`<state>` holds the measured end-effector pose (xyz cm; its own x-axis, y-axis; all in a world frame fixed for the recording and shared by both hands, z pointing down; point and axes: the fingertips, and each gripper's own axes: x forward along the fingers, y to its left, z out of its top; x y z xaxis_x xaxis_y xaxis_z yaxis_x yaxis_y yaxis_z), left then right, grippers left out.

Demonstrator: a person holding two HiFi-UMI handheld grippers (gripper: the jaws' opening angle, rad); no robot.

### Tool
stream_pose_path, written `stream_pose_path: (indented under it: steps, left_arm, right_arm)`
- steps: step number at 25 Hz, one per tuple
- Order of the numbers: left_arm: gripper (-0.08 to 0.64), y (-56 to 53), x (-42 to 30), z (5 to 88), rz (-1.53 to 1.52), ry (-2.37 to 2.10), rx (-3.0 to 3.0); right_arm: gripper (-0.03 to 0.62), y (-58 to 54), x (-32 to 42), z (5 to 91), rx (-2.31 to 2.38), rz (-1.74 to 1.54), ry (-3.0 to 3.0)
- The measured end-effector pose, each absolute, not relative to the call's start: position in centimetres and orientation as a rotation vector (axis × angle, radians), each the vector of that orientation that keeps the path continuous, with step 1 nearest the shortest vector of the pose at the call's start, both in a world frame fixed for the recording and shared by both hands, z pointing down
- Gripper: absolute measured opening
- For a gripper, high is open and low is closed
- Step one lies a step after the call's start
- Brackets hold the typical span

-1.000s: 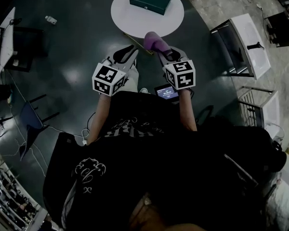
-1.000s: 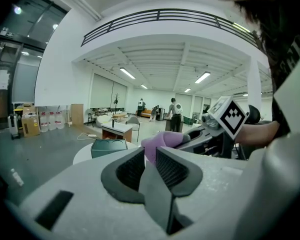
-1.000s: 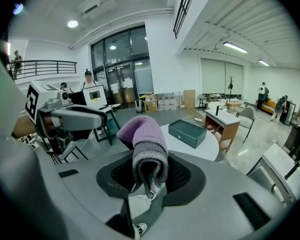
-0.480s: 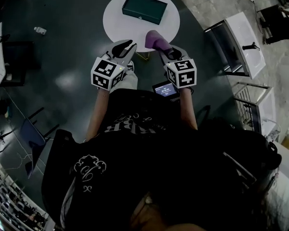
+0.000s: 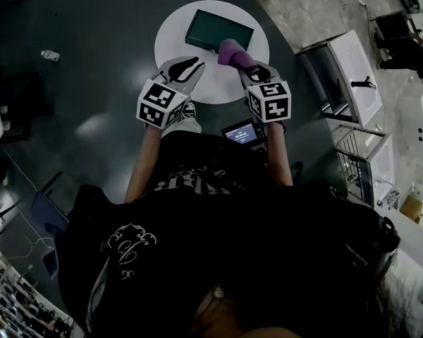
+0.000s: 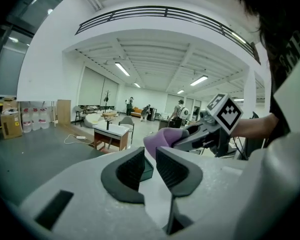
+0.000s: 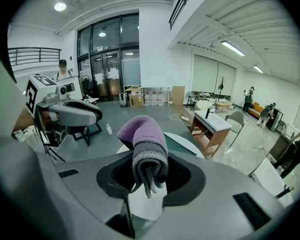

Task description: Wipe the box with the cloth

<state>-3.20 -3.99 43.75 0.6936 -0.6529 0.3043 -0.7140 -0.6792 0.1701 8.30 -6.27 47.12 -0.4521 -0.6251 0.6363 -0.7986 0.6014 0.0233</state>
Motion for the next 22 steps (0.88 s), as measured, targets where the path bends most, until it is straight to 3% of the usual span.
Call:
stream_pose_path:
  steps: [22]
  left_arm:
    - [0.08,-10.6,-4.2,45.8,0.302,-1.141,2.54]
  right_arm:
    - [0.117,-22.4,3.8,54.9,0.742,0.014,-2.027]
